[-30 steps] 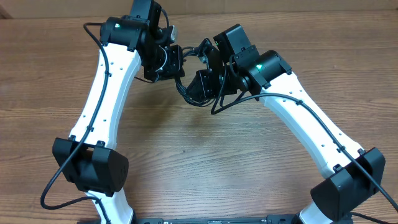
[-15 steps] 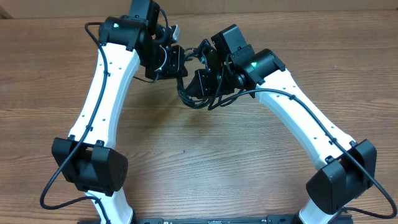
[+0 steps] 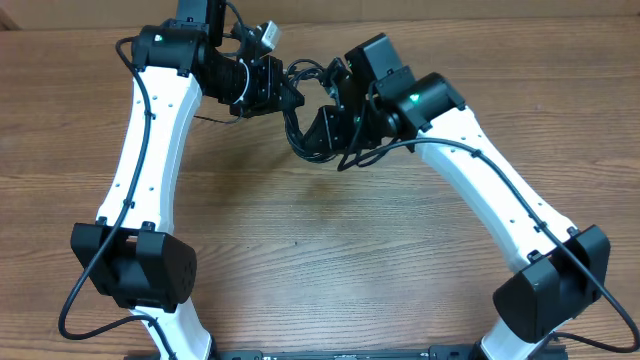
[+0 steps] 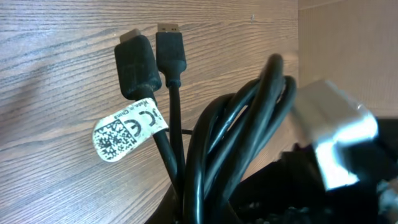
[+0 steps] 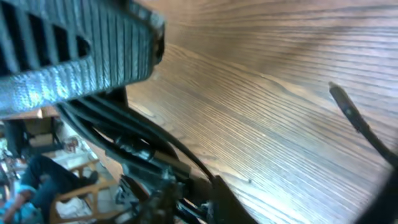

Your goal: Untangle cables

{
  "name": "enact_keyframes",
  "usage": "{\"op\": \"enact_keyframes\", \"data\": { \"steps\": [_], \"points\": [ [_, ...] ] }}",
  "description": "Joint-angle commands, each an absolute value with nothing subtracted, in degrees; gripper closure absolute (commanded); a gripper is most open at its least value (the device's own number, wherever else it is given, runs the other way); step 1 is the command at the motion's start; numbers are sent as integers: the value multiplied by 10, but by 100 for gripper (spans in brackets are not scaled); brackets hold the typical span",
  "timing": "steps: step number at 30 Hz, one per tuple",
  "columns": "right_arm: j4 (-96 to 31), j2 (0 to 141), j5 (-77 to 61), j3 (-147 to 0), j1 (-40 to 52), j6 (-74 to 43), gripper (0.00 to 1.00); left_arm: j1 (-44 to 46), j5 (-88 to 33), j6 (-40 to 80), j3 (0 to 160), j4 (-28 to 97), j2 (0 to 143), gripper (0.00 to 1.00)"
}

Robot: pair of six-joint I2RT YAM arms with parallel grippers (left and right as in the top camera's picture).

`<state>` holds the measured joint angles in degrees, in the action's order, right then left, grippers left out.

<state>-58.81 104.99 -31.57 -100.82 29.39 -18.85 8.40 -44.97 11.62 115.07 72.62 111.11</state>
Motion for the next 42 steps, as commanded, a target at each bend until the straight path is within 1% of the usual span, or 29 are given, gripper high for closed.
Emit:
{"op": "enact_keyframes", "data": {
  "steps": [1, 5, 6, 9, 11, 15, 18, 19, 27, 28, 29, 30, 34, 38, 41, 42],
  "points": [
    [-613, 1039, -318, -1053, 283, -176, 72, 91, -466, 118, 1160, 723, 1094, 96],
    [-625, 1023, -317, -1058, 283, -180, 64, 93, -412, 143, 1160, 721, 1094, 96],
    [-625, 1018, -315, -1058, 282, -189, 60, 94, -396, 155, 1160, 721, 1094, 96],
    [-625, 1014, -301, -1058, 278, -229, 55, 97, -371, 163, 1160, 721, 1094, 96],
    [-629, 1014, -274, -1058, 276, -260, 51, 101, -358, 164, 1160, 721, 1094, 96],
    [-675, 1014, -158, -1058, 276, -364, 45, 110, -323, 185, 1160, 715, 1094, 96],
    [-707, 1019, -84, -1049, 276, -423, 31, 121, -304, 209, 1160, 694, 1094, 96],
    [-708, 1022, -81, -1041, 276, -433, 30, 124, -301, 211, 1160, 691, 1094, 96],
    [-621, 1030, -116, -1005, 276, -437, 28, 141, -270, 216, 1160, 689, 1094, 96],
    [-617, 1033, -112, -1004, 276, -439, 30, 142, -270, 219, 1160, 689, 1094, 96],
    [-621, 1040, -103, -1004, 276, -461, 37, 142, -270, 226, 1160, 686, 1094, 96],
    [-622, 1047, -104, -1004, 276, -470, 41, 142, -270, 232, 1160, 685, 1094, 96],
    [-619, 1066, -108, -984, 276, -487, 53, 141, -270, 249, 1160, 677, 1094, 96],
    [-606, 1068, -107, -968, 274, -487, 61, 141, -272, 275, 1160, 675, 1094, 96],
    [-592, 1068, -105, -959, 272, -486, 70, 141, -300, 284, 1160, 666, 1094, 96],
    [-590, 1068, -106, -958, 271, -486, 80, 141, -307, 284, 1160, 664, 1094, 96]
  ]
}}
